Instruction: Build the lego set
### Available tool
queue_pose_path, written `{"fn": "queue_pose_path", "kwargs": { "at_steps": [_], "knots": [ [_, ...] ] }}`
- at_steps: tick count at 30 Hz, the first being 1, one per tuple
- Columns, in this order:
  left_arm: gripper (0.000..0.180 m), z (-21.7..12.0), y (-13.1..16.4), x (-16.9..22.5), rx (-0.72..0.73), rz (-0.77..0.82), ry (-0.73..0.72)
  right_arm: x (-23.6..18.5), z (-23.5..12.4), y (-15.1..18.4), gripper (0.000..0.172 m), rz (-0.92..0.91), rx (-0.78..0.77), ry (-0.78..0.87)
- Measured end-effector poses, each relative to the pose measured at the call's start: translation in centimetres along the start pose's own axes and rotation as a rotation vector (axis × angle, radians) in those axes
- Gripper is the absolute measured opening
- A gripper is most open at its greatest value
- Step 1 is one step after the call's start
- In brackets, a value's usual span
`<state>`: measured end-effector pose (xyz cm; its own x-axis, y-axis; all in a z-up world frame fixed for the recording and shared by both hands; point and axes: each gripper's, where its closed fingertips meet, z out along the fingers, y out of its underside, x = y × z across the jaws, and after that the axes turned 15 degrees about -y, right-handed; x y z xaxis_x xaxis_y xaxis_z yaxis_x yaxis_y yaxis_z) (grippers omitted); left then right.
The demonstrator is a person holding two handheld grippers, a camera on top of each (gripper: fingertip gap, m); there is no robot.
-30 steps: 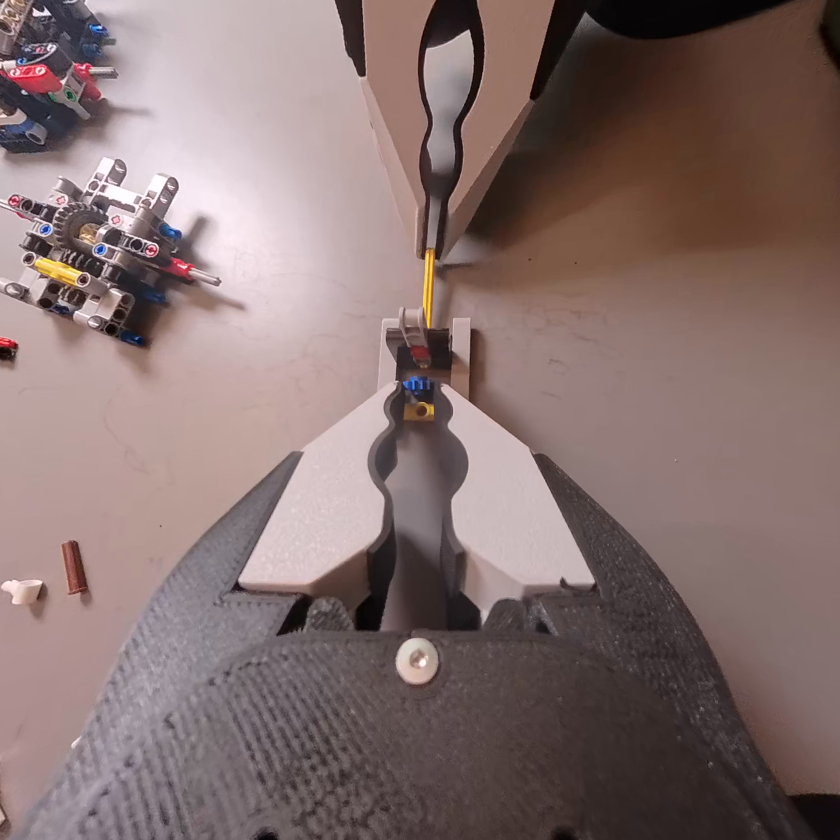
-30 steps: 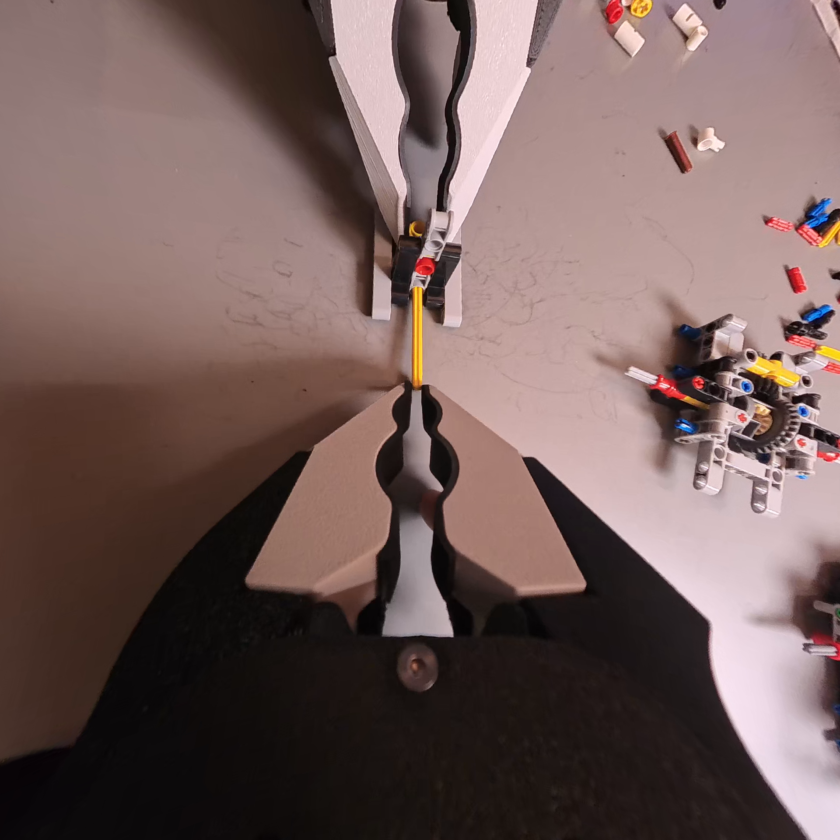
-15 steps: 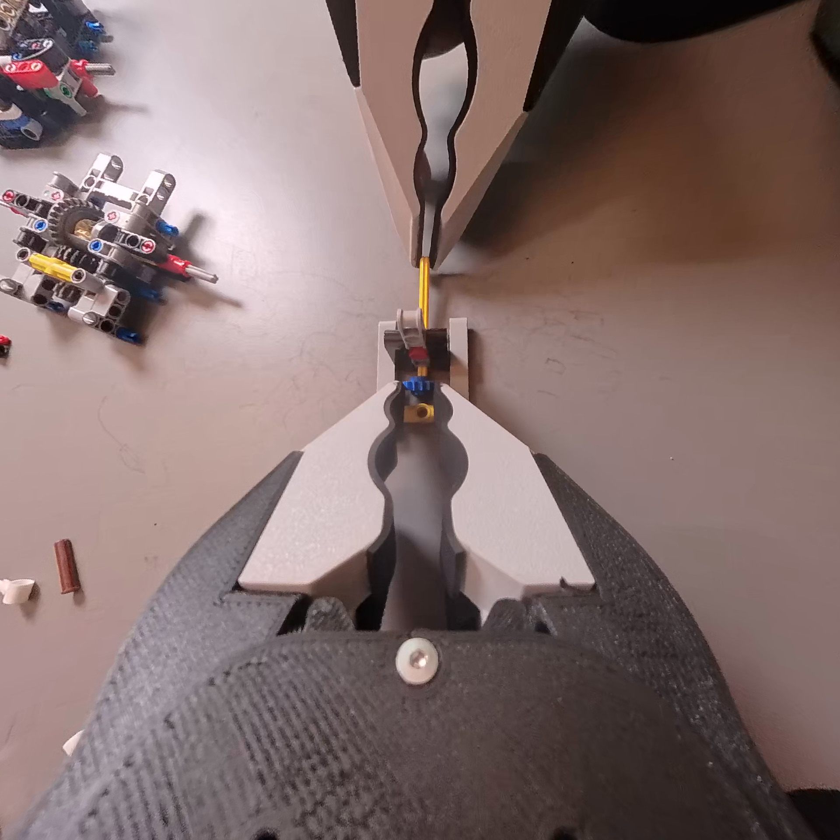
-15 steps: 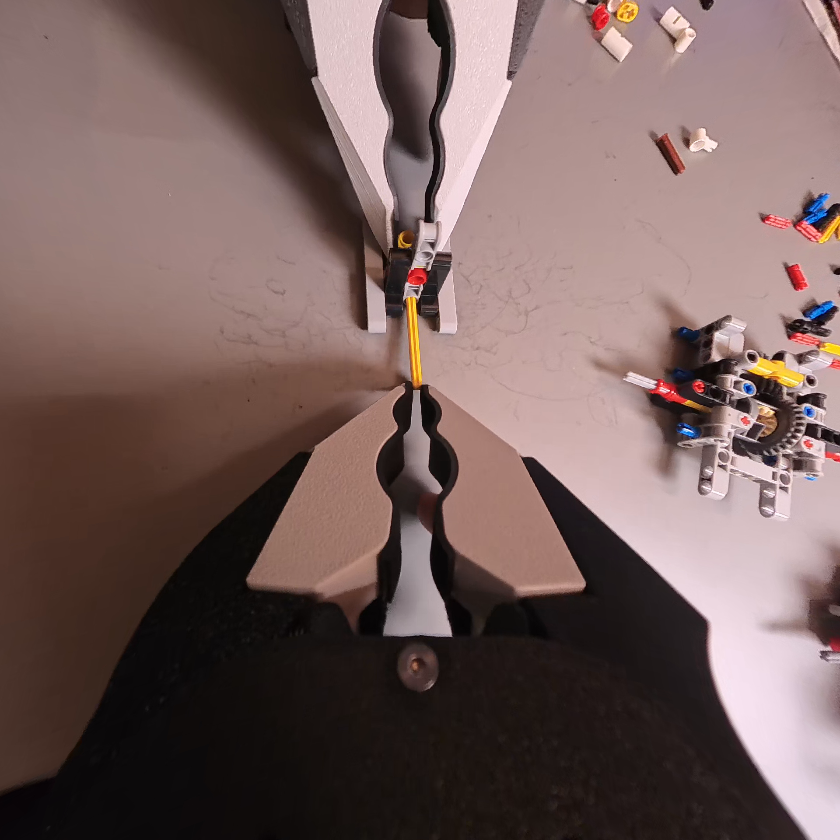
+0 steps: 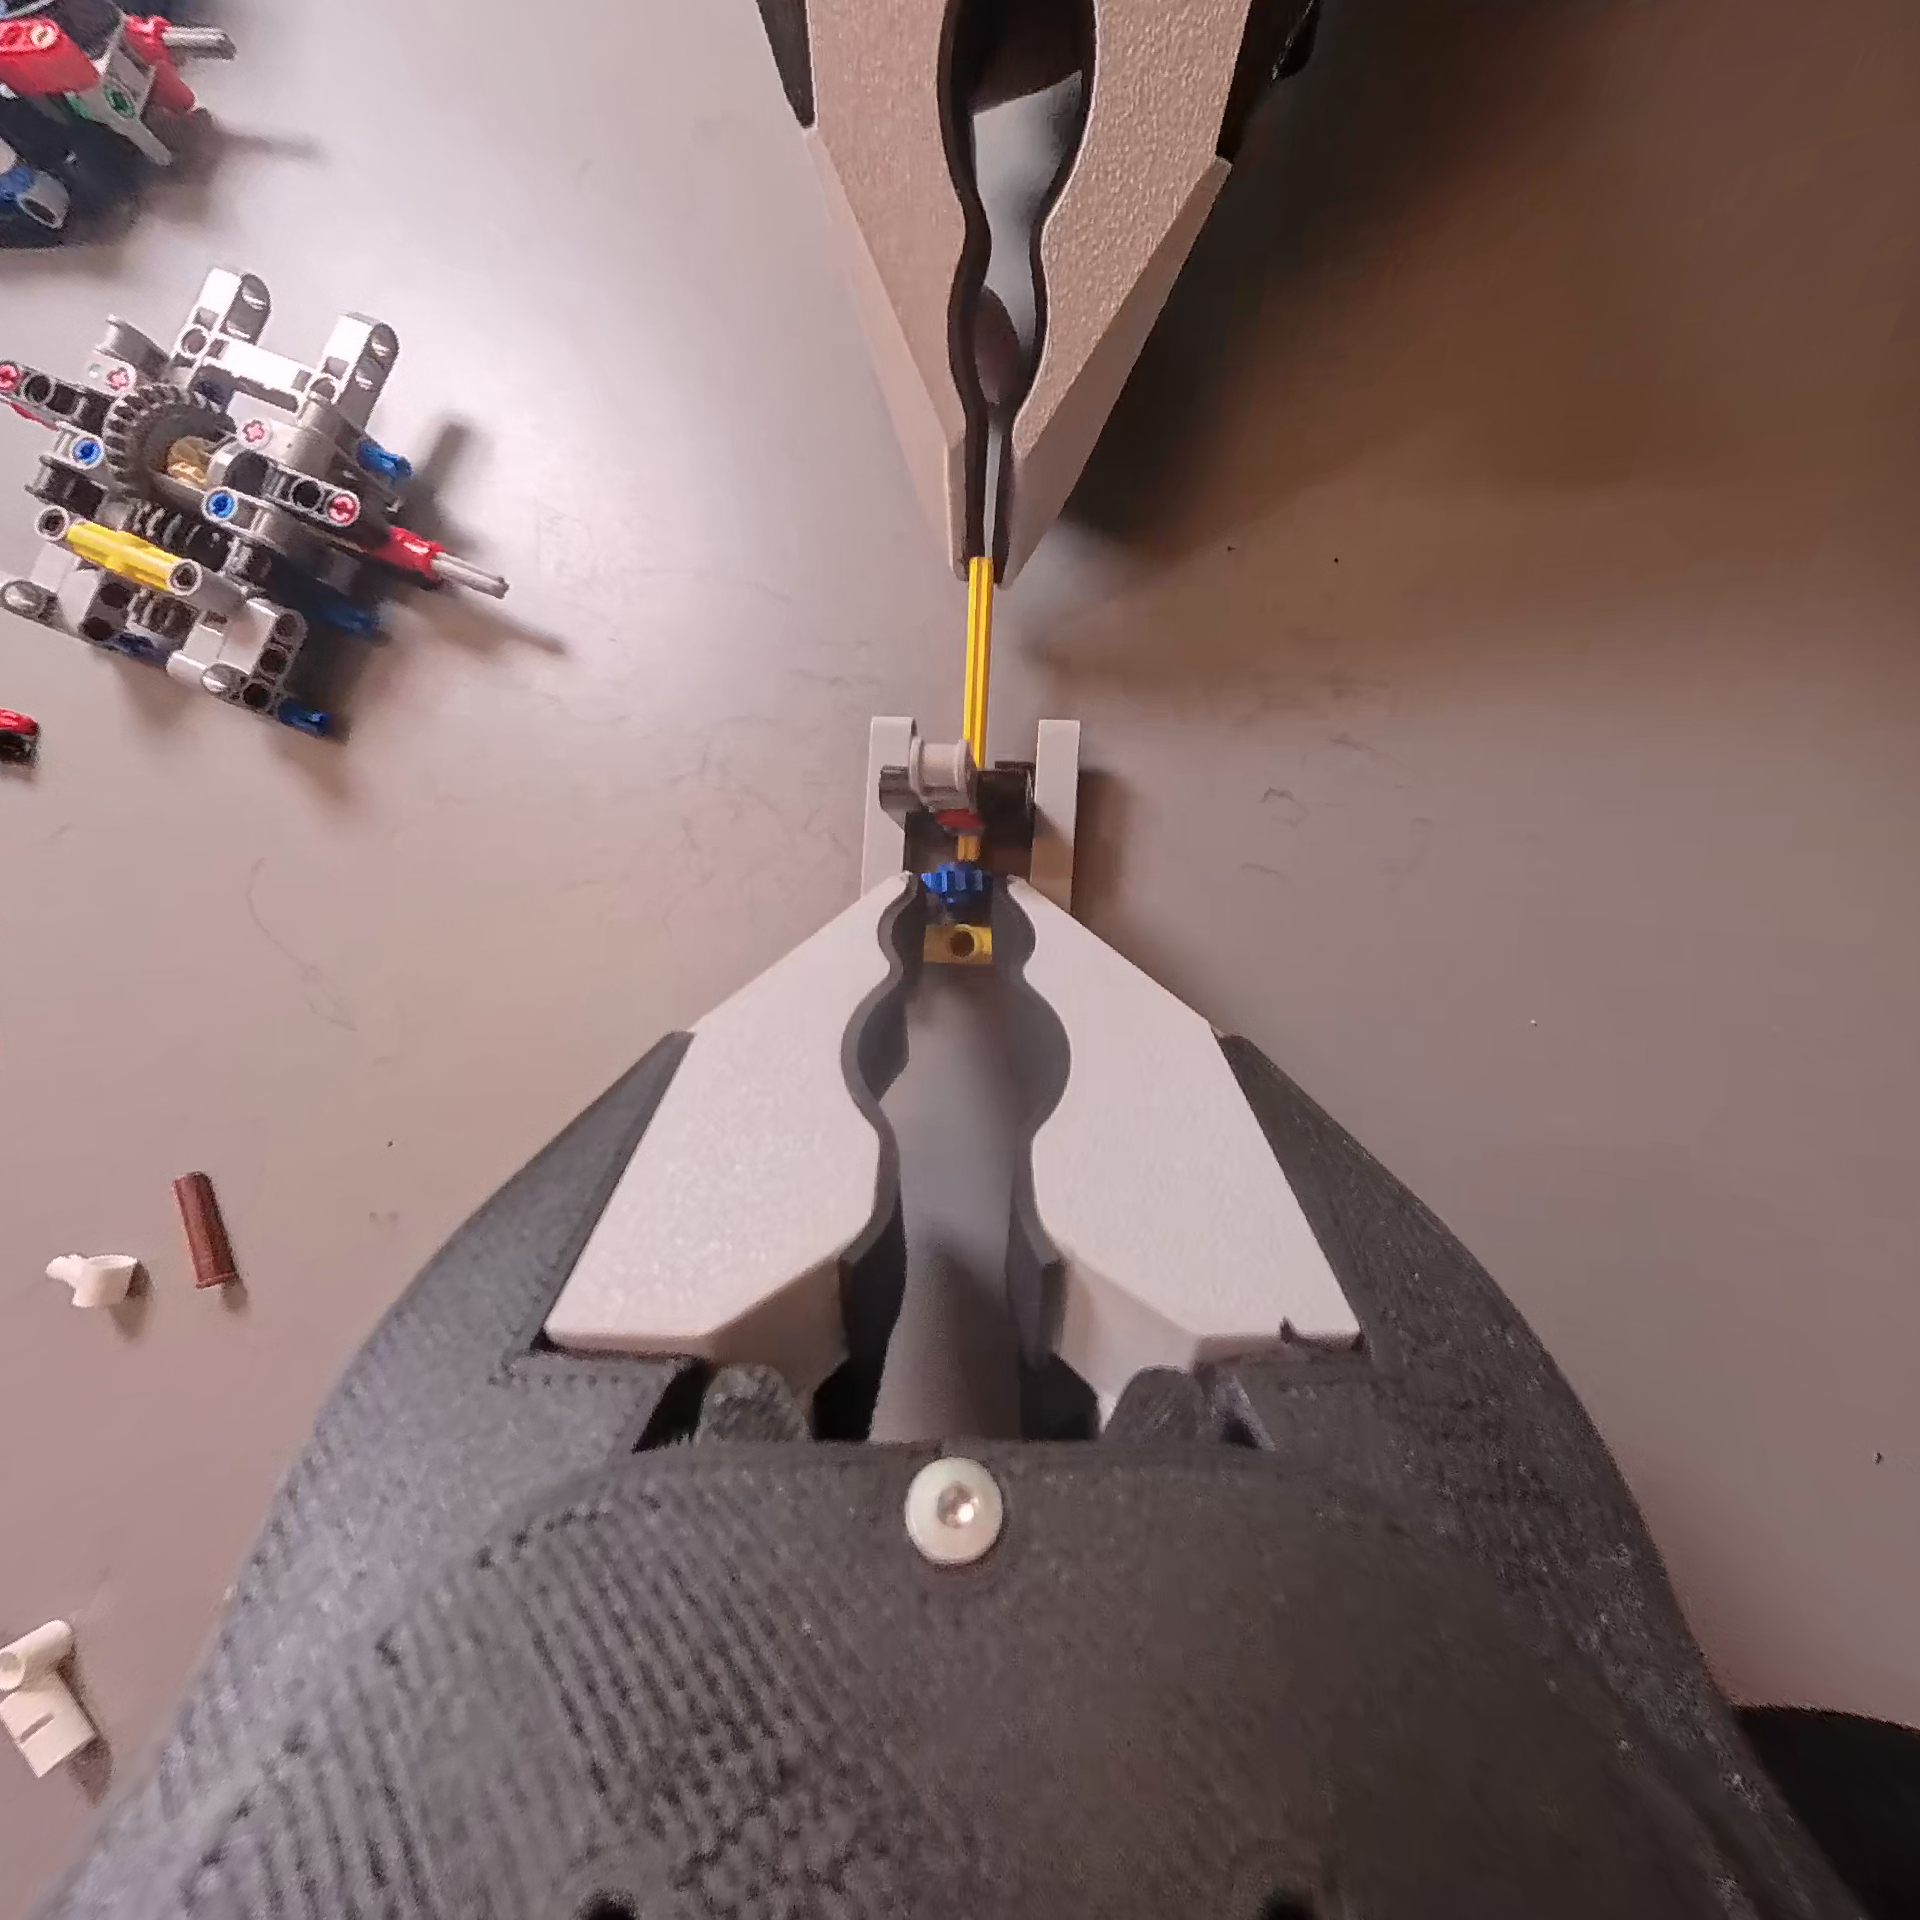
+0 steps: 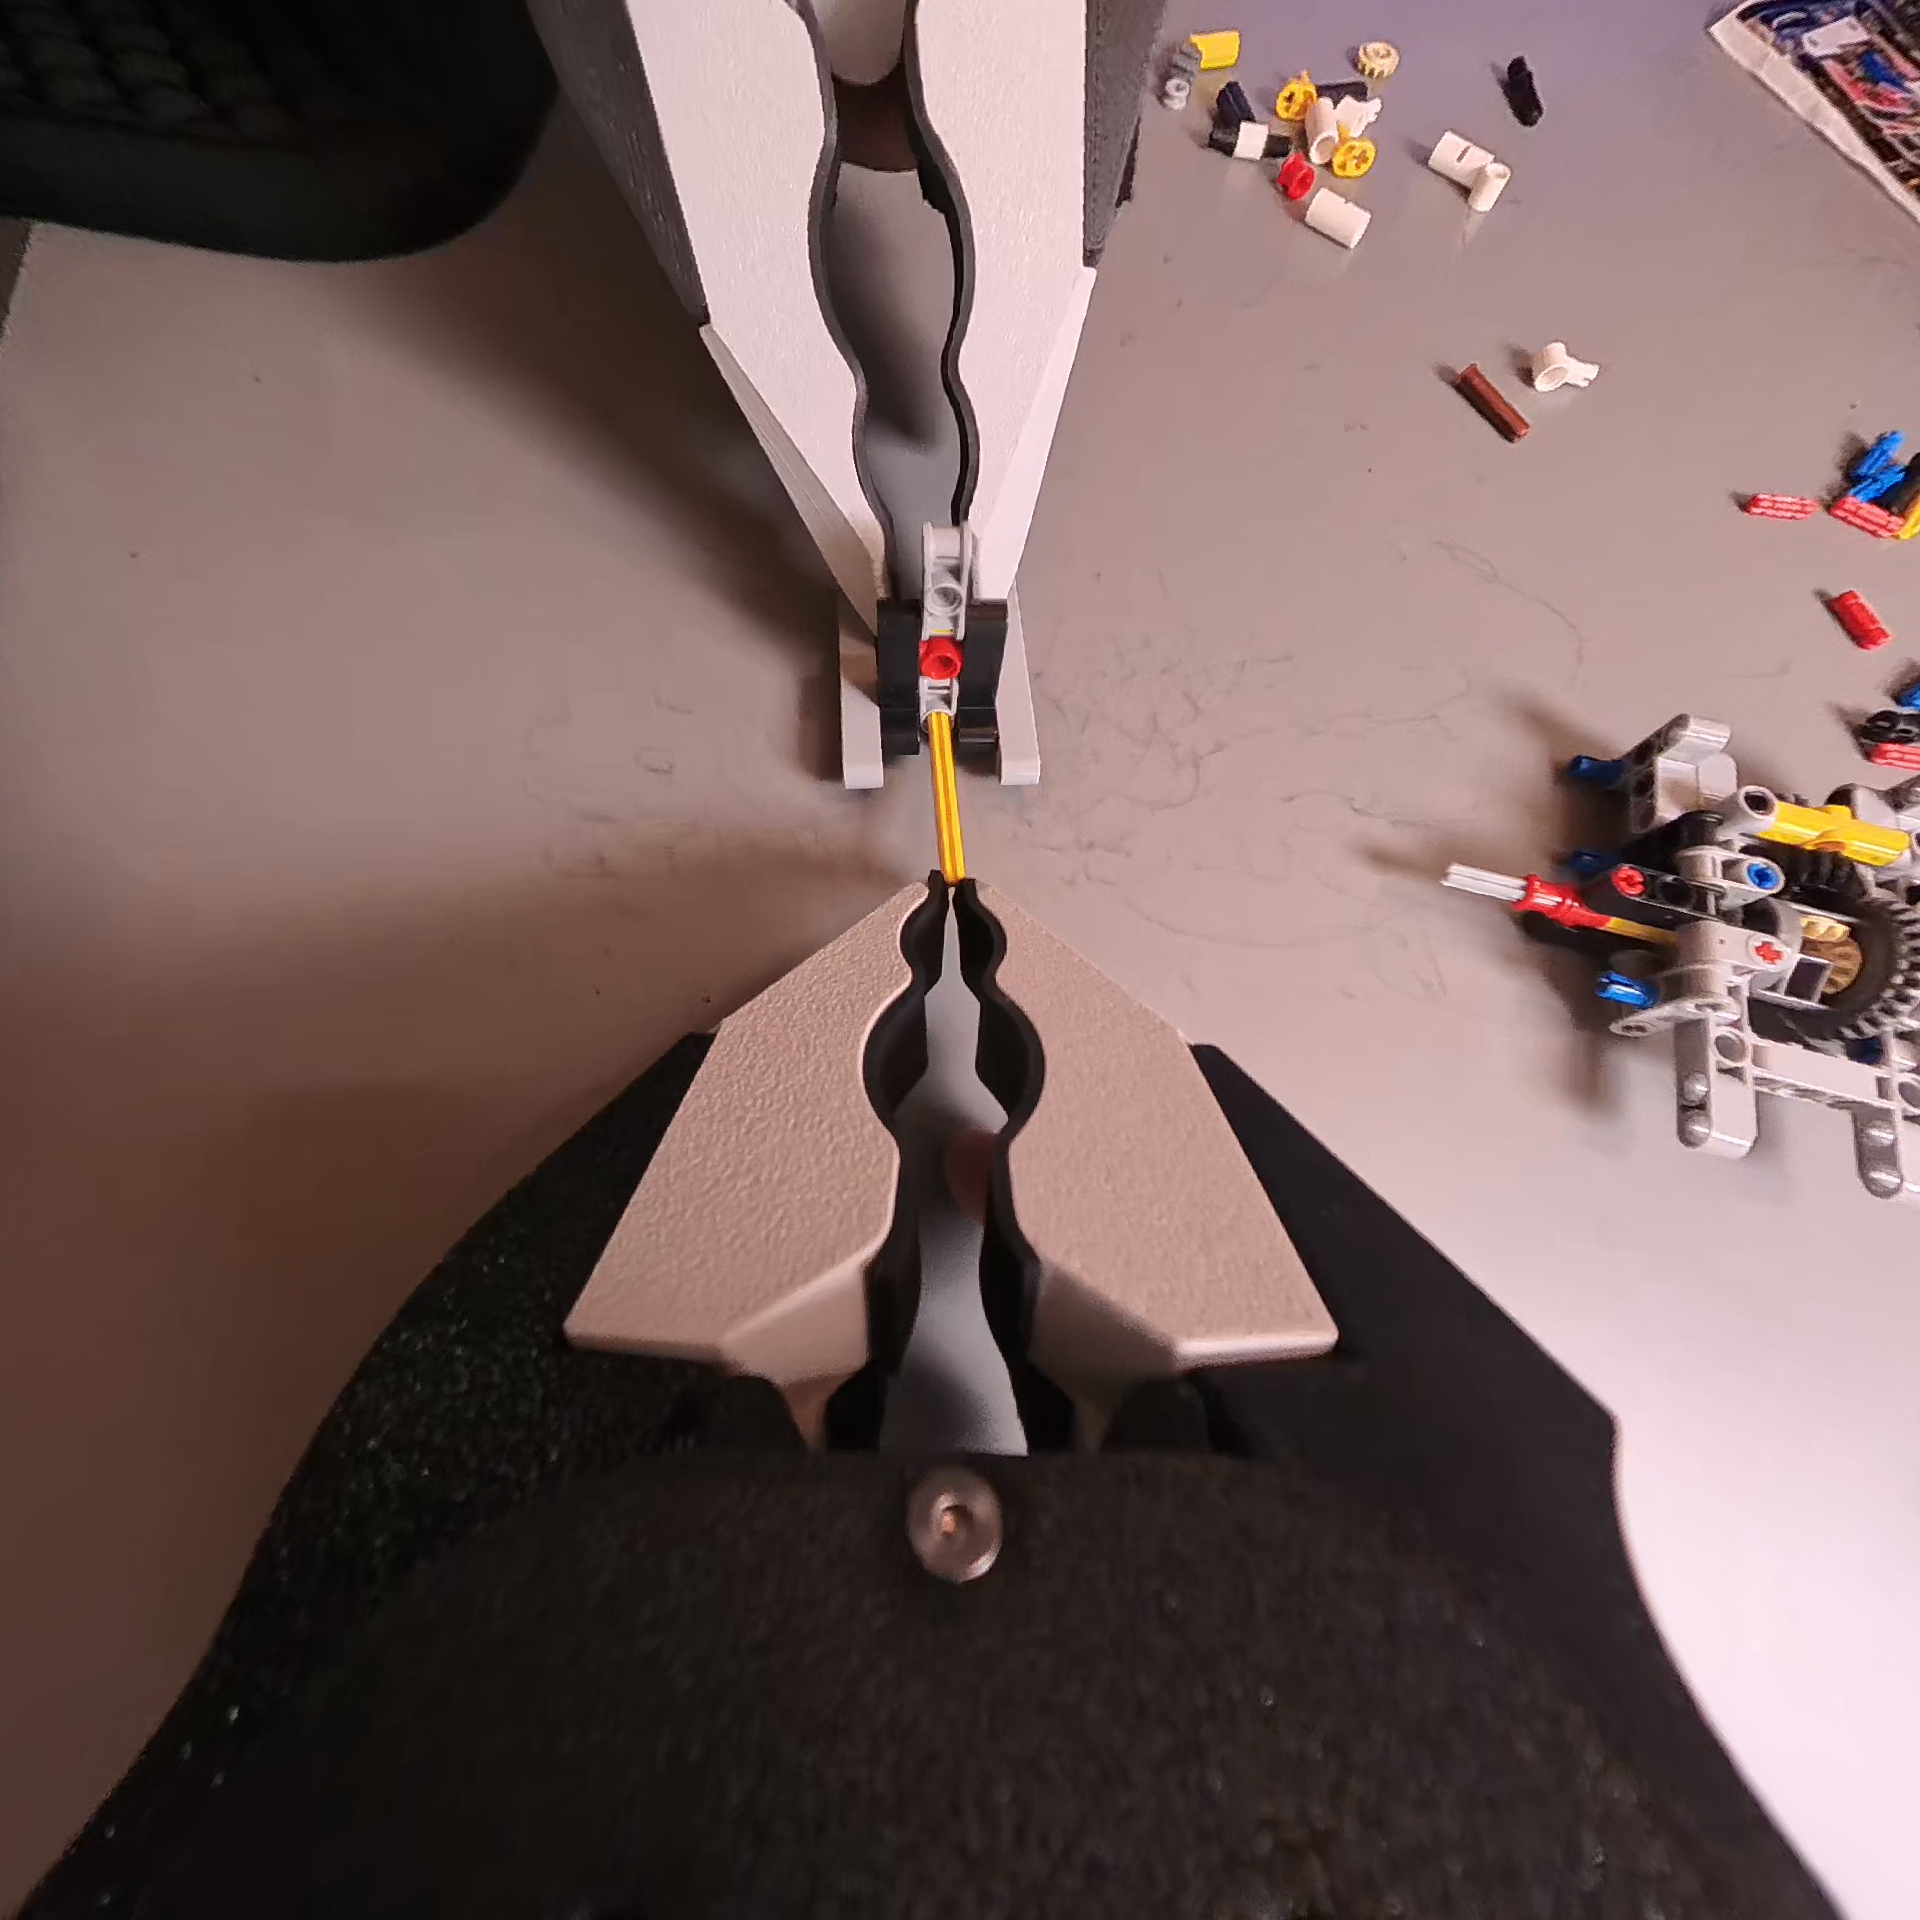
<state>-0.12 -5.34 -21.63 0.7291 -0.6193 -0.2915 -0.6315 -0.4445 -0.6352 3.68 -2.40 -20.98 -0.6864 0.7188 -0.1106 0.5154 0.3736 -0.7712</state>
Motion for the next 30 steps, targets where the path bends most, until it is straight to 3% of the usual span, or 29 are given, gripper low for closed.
{"fn": "queue_pose_path", "kwargs": {
  "at_steps": [10,19,30],
  "knots": [
    [0.011,0.0,0.0,0.1,0.012,-0.046,0.024,0.1,-0.1,-0.2,0.0,0.069,0.051,-0.005],
    [0.011,-0.2,0.2,0.2,0.037,-0.057,0.007,0.2,0.5,0.9,0.001,-0.147,-0.209,0.122],
    [0.011,-0.2,0.3,0.3,0.033,-0.063,0.011,-0.1,0.7,0.7,0.002,-0.209,-0.244,0.144]
  ]
}}
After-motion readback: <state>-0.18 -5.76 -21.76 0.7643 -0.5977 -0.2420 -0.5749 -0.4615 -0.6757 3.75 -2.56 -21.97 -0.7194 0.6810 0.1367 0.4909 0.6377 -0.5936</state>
